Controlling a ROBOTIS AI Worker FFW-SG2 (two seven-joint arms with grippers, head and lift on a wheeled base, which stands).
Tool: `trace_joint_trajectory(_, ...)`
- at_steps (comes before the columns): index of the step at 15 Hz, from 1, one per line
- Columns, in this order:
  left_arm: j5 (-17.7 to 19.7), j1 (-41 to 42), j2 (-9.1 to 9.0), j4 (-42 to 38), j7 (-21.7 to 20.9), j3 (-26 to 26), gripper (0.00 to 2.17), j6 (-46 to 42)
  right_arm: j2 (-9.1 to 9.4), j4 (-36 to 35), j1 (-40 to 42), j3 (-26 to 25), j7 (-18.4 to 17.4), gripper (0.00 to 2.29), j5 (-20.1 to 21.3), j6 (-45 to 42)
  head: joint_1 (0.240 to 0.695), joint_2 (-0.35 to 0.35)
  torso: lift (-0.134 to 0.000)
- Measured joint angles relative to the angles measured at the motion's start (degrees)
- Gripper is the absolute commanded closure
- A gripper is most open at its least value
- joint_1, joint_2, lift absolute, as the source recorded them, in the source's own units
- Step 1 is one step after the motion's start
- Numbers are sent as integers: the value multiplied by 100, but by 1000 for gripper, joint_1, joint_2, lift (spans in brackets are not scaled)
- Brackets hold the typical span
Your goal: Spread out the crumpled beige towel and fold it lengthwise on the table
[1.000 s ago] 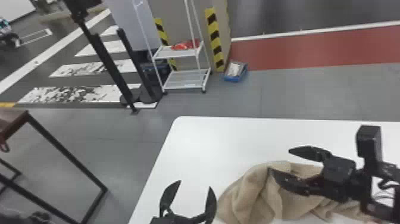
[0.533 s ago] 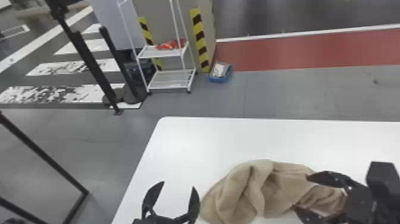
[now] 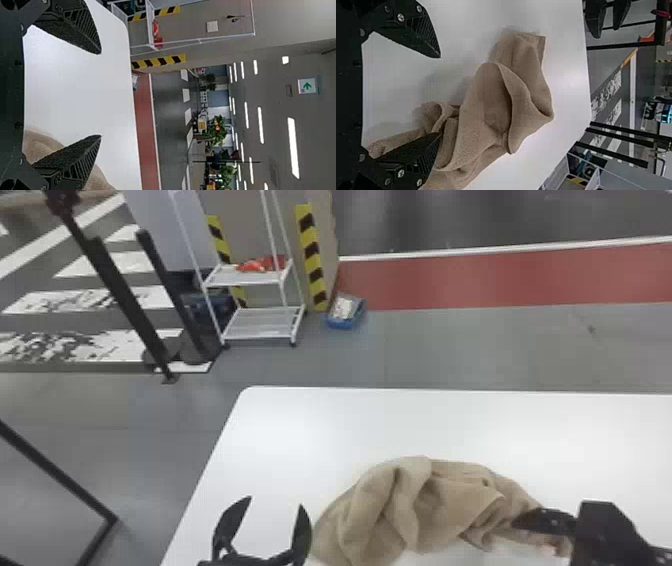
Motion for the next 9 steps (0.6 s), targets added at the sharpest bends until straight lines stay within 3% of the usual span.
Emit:
trace_joint_trajectory(5,-3,-14,1,13,0,-16,137,3,0,575,-138,13,-386,248,414,0,695,160,0)
trace_joint_trajectory(9,-9,-17,8,27,0,-26,137,1,38,1287,-387,174,-1166,286,385,-216,695,151,0)
